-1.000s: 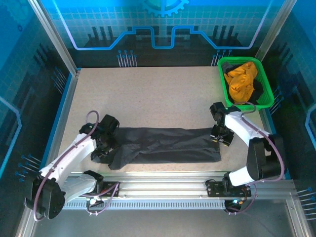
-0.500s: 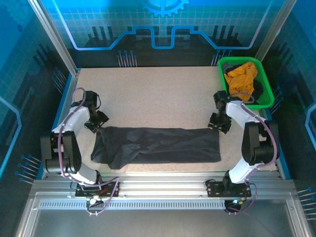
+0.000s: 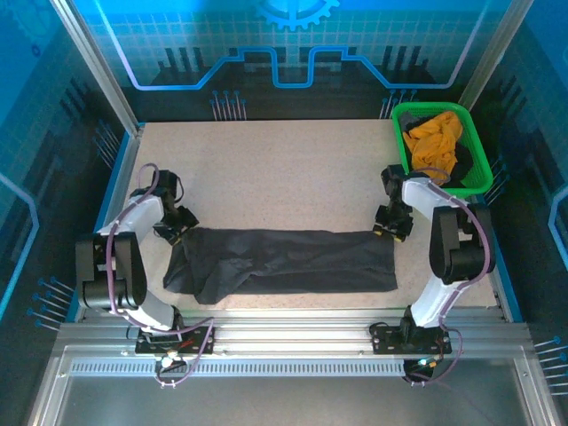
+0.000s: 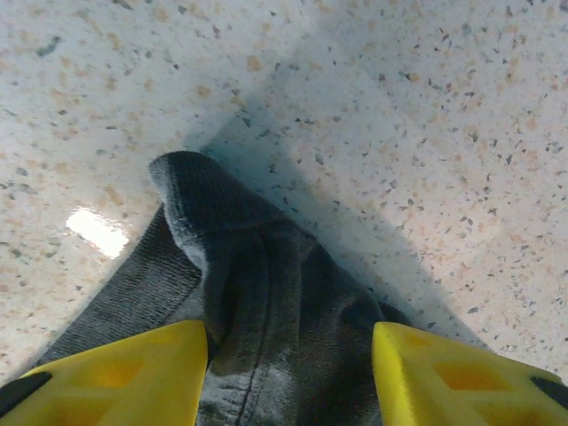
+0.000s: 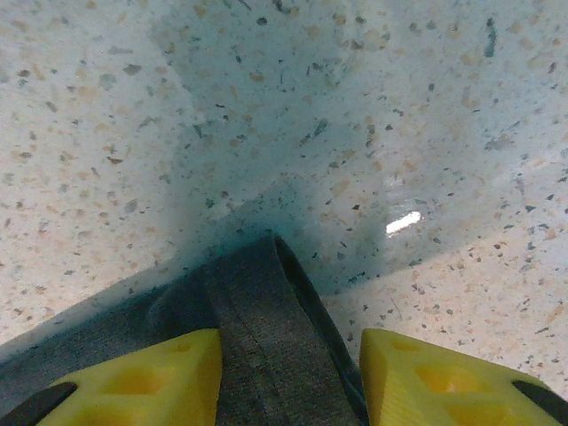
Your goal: Fold and stack the t-shirts
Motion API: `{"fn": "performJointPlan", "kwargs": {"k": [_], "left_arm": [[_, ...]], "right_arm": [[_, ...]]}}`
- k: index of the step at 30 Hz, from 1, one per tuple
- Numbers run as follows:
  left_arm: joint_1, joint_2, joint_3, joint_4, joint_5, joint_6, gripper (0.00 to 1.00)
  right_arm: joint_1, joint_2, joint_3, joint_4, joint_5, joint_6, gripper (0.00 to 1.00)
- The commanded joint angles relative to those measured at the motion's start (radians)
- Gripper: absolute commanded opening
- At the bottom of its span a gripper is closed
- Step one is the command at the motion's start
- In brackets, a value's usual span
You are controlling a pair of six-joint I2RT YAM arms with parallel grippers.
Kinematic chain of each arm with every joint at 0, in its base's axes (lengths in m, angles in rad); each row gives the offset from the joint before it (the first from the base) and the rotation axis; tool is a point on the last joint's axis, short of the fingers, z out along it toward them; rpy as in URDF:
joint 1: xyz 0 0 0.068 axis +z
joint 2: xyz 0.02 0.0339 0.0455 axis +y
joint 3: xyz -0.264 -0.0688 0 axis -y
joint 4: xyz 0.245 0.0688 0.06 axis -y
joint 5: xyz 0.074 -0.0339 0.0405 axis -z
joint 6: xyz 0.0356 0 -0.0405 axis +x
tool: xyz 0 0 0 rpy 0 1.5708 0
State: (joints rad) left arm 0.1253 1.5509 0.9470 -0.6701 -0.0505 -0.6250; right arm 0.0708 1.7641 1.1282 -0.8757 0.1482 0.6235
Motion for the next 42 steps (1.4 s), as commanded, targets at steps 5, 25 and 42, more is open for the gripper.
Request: {"fn": "performJointPlan", "kwargs": {"k": [5,25,42], "left_arm": [[0.031,0.048,-0.016,0.084,0.019,-0.013,0.12],[0.236,0.206,0.24,0.144,0.233,-0.001,0.0],[0.029,-0.07,0.07,0.144,0.252,0.085,0.46]], "right_arm": [[-0.015,0.029,0.027,0.049,-0.014,0.012,0.25],[-0.033,0.304,0.497,-0.06,0.001,0.028,0.0],[0.111,0.019,0.395,0.07,-0.257,-0.032,0.55]]}}
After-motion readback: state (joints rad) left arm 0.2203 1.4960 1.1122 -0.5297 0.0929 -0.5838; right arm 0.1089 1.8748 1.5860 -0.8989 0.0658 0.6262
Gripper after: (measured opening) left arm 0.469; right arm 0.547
